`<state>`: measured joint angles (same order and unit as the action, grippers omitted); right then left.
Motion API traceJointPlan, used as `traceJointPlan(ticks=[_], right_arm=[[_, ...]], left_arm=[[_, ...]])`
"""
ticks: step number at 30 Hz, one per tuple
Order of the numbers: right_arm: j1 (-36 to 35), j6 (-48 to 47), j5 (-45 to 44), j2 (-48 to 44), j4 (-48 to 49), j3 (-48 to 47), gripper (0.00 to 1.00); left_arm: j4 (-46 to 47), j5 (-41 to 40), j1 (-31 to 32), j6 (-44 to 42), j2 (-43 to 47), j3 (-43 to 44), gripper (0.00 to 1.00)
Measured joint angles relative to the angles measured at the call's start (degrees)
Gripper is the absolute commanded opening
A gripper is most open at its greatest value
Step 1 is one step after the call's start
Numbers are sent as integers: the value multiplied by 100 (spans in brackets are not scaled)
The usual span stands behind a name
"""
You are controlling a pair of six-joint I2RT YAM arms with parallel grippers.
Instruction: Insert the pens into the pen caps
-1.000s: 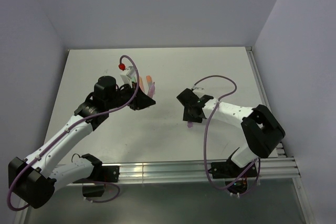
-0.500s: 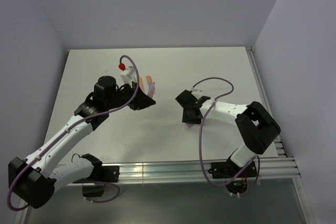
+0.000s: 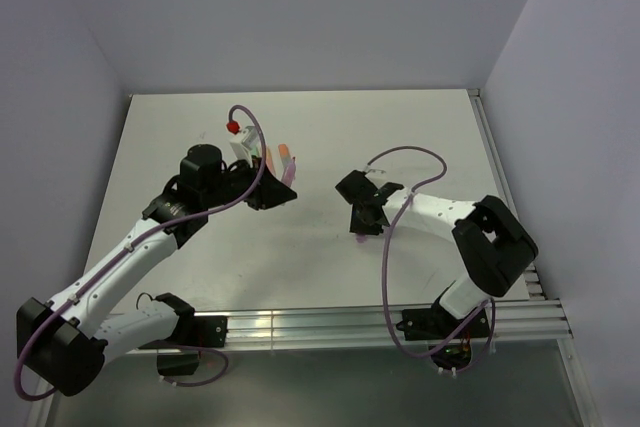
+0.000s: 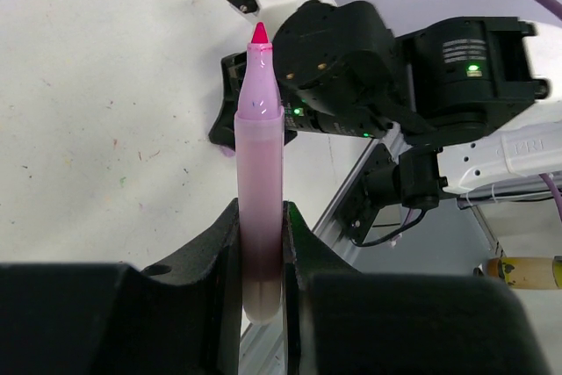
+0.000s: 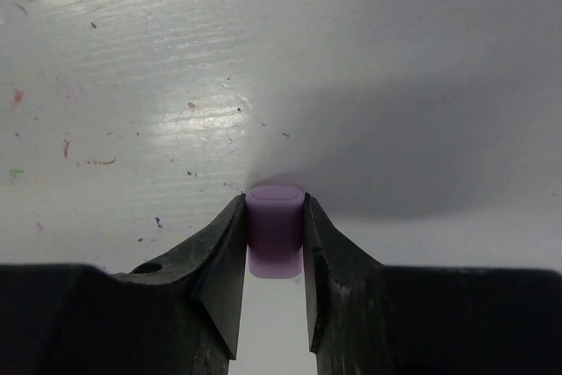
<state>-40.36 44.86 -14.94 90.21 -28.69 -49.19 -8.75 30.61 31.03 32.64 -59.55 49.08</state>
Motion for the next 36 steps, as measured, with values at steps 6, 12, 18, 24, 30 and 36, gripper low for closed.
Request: traceJointPlan(ticks=[6, 12, 18, 24, 30, 36], right_arm=[[138, -459, -4, -533, -605, -1217, 0], [522, -1016, -192, -828, -597, -3272, 0], [894, -1244, -136, -949, -603, -3932, 0], [1147, -1320, 127, -942, -645, -3943, 0], [1147, -1314, 479, -942, -612, -3936, 0], [1119, -1272, 785, -940, -540, -3928, 0]], left_arm=[[212, 85, 0, 131, -251, 79, 0], [717, 96, 74, 361, -837, 498, 0], [1447, -459, 750, 520, -1294, 719, 0], [2179, -1038, 1088, 608, -1545, 671, 0], [2450, -1318, 1244, 632, -1956, 673, 0], [2597, -1403, 1373, 706, -2061, 621, 0]])
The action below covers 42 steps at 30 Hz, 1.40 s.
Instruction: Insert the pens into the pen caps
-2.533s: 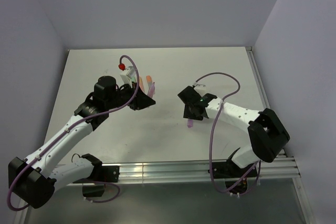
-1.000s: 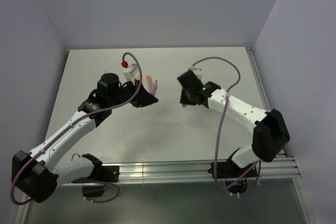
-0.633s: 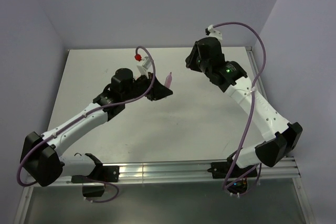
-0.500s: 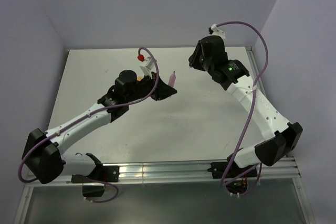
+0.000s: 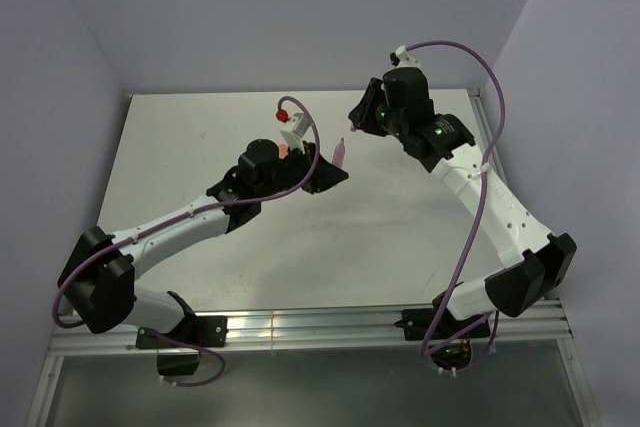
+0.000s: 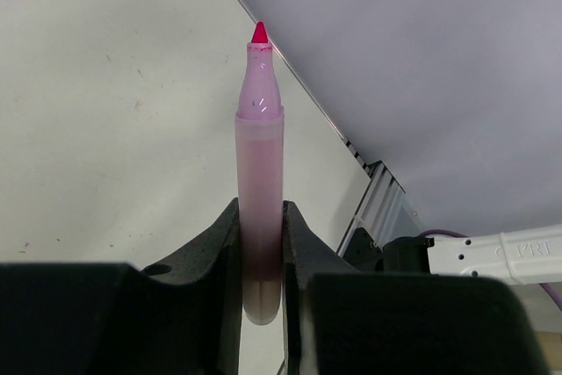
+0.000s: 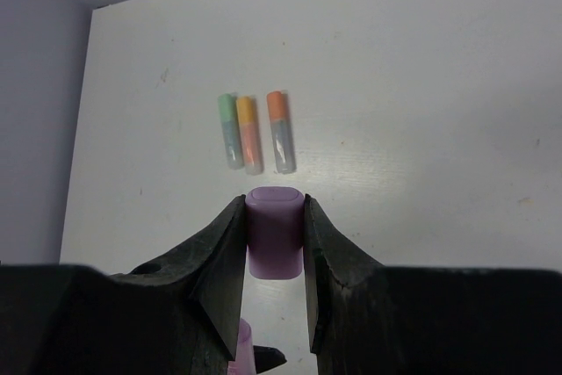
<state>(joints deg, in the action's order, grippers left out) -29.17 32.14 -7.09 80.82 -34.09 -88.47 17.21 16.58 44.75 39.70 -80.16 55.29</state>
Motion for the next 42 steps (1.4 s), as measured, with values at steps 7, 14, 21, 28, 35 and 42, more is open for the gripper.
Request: traceJointPlan(ticks=[7, 14, 21, 28, 35, 42], right_arm=[[-168, 46, 170, 4, 35, 31, 0], [-247, 63, 225, 17, 35, 50, 0], [-310, 63, 223, 17, 33, 50, 0], [-376, 59, 219, 17, 33, 50, 0], [-483, 59, 195, 17, 37, 76, 0], [-514, 48, 90, 17, 42, 101, 0]], left_arm=[[61, -9, 9, 0, -9, -4, 0], [61, -42, 9, 0, -37, -4, 0], [61, -42, 9, 0, -39, -7, 0], [63, -42, 9, 0, -111, -7, 0], [181, -42, 9, 4, -120, -59, 0], [184, -46, 9, 7, -120, -74, 0]])
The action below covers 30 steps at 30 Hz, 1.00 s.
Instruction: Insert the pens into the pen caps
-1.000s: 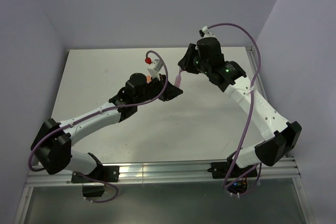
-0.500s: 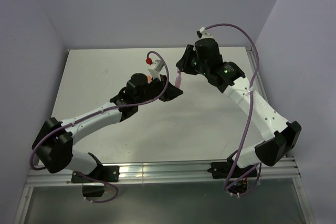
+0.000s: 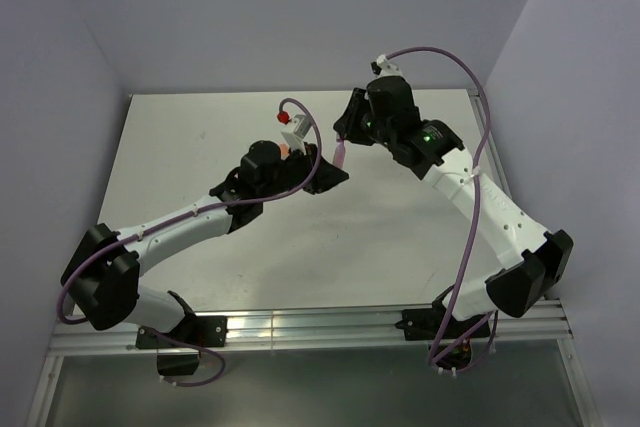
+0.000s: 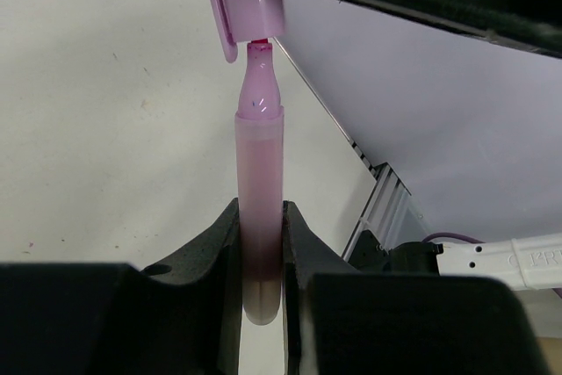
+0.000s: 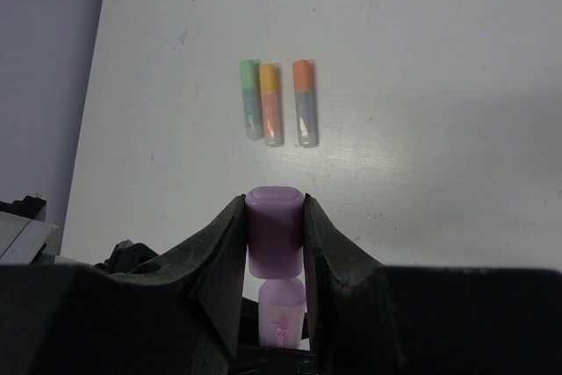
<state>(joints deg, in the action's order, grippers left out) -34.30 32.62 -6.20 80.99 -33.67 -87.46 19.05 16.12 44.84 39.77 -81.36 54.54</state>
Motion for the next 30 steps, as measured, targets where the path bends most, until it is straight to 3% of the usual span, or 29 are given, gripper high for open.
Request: traceJointPlan(ticks=[12, 30], right_arm=[[-289, -98, -321, 0, 33, 177, 0], [-1040, -157, -1340, -214, 846, 614, 0]], left_arm=[[131, 33, -96, 105, 4, -133, 0], [275, 472, -472, 446, 459, -420, 0]])
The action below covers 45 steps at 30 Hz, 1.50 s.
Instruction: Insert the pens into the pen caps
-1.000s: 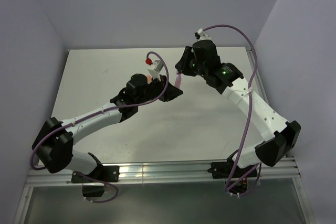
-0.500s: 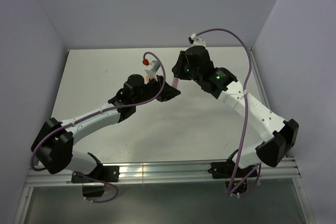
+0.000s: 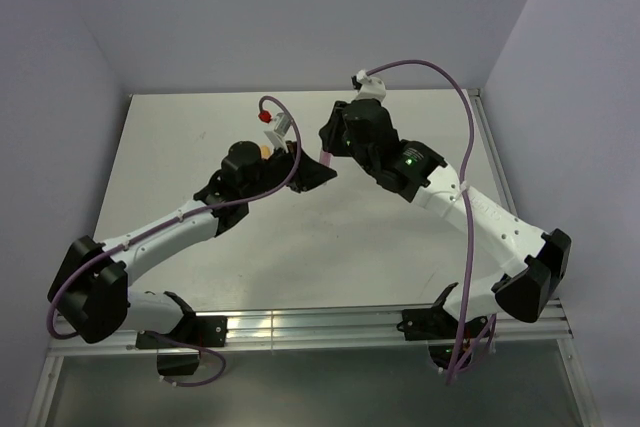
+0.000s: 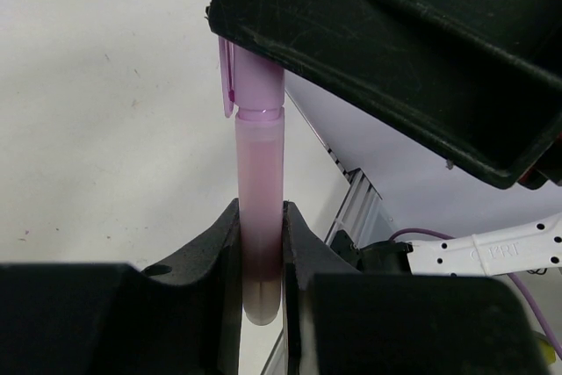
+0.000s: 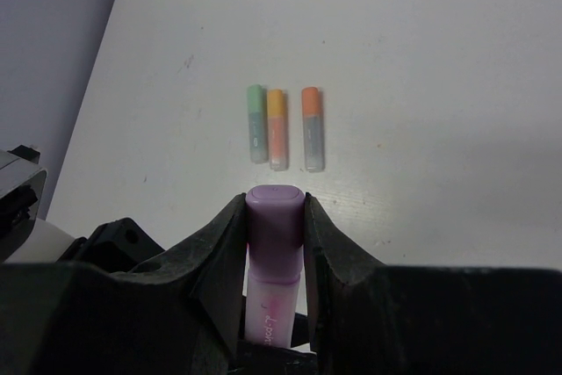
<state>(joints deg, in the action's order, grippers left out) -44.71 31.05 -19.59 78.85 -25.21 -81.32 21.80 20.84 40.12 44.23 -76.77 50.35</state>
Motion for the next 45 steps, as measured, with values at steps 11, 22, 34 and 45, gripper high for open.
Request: traceJointPlan(ticks=[11, 22, 34, 45], right_arm=[[-315, 328, -267, -96, 210, 127, 0], [-378, 549, -212, -243, 413, 372, 0], [-450, 378, -46, -404, 407, 415, 0], [-597, 619, 76, -529, 748, 765, 0]], left_arm=[[-463, -98, -20, -264, 393, -48, 0], [-761, -83, -39, -459, 542, -48, 0], [-922, 33, -42, -610, 713, -48, 0], [-1333, 7, -42, -850, 852, -42, 0]])
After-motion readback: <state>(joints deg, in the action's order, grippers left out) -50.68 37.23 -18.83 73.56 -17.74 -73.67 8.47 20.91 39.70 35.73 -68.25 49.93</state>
